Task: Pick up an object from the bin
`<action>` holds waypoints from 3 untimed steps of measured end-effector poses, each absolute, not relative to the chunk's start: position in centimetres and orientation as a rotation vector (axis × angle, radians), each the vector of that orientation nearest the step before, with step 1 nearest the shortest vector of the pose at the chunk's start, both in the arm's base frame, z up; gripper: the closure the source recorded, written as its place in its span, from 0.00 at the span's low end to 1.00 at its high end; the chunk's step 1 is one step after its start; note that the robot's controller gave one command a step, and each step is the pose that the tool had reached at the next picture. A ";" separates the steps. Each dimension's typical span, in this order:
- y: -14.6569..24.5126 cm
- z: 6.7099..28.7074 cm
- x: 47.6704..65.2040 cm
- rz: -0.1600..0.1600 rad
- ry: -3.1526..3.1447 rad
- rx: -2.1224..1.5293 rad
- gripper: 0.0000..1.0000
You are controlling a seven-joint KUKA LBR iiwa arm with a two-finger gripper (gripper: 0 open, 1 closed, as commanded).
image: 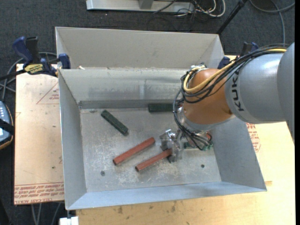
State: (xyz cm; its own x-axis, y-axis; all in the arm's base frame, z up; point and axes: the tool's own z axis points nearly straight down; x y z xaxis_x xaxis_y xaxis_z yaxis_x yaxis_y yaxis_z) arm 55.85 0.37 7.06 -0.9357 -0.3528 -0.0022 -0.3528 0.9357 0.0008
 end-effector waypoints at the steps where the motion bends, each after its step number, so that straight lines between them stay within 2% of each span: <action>1: 1.1 25.2 55.2 -0.004 3.020 -0.820 1.00; 2: 1.0 24.7 55.1 0.001 3.029 -0.820 0.00; 3: 4.3 11.5 47.9 0.008 3.021 -0.895 0.00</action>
Offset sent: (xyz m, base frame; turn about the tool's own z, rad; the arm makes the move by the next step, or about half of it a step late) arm -0.0086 0.0061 0.1769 -0.1715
